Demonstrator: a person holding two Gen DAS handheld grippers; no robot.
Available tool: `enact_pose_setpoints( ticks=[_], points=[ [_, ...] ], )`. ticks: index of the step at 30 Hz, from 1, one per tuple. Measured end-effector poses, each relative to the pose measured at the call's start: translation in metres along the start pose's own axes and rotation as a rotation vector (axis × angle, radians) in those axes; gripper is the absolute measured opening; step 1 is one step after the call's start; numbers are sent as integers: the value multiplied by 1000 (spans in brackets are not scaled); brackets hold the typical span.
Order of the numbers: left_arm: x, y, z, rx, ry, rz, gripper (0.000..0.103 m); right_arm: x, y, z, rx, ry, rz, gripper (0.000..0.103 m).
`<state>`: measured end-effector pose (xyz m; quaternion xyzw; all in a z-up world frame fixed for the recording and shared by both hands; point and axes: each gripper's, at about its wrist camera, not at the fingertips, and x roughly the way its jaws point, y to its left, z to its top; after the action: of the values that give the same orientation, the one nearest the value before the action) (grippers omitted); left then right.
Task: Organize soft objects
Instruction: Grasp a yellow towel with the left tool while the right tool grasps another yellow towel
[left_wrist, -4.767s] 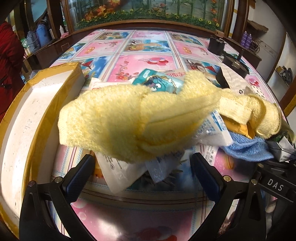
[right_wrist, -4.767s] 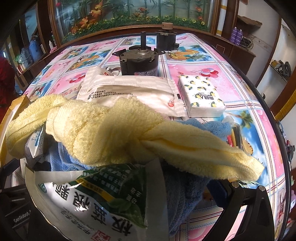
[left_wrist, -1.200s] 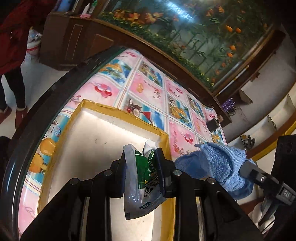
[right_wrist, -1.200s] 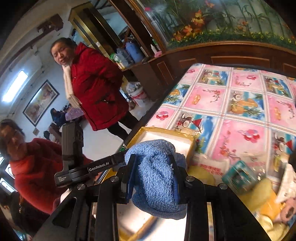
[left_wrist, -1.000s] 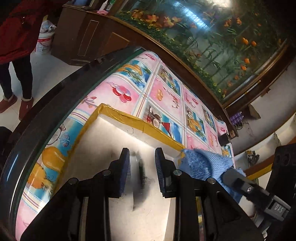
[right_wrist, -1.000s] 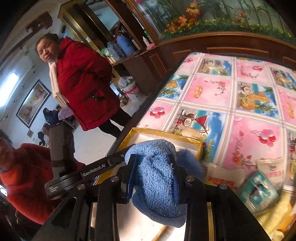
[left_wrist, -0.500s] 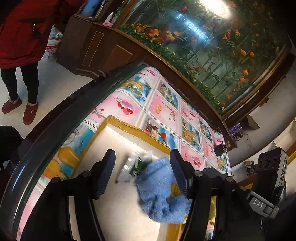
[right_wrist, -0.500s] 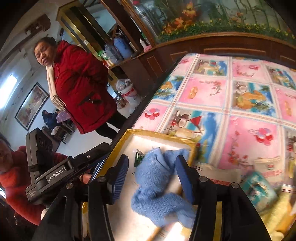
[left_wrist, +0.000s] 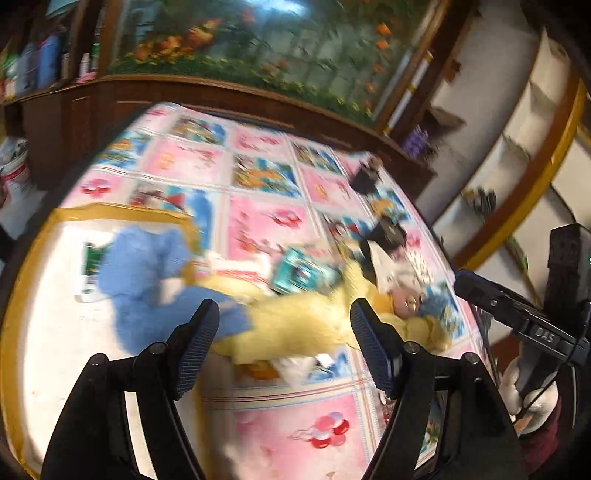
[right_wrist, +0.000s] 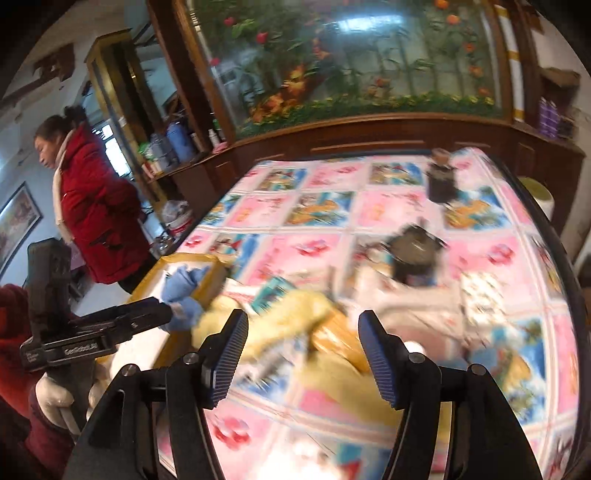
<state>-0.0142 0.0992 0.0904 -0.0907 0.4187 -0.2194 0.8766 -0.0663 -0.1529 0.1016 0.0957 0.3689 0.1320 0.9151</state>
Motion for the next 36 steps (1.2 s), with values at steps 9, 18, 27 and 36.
enact_pose_setpoints(
  ticks=[9, 18, 27, 36],
  points=[
    [73, -75, -19, 192, 270, 35, 75, -37, -69, -44, 153, -11, 10, 64],
    [-2, -95, -36, 239, 163, -99, 76, -33, -91, -63, 185, 1, 14, 65],
    [42, -125, -59, 279, 192, -81, 75, -45, -125, -81, 260, 1, -41, 65],
    [72, -152, -76, 400, 176, 6, 53, -51, -128, -97, 199, 50, -73, 66]
  ],
)
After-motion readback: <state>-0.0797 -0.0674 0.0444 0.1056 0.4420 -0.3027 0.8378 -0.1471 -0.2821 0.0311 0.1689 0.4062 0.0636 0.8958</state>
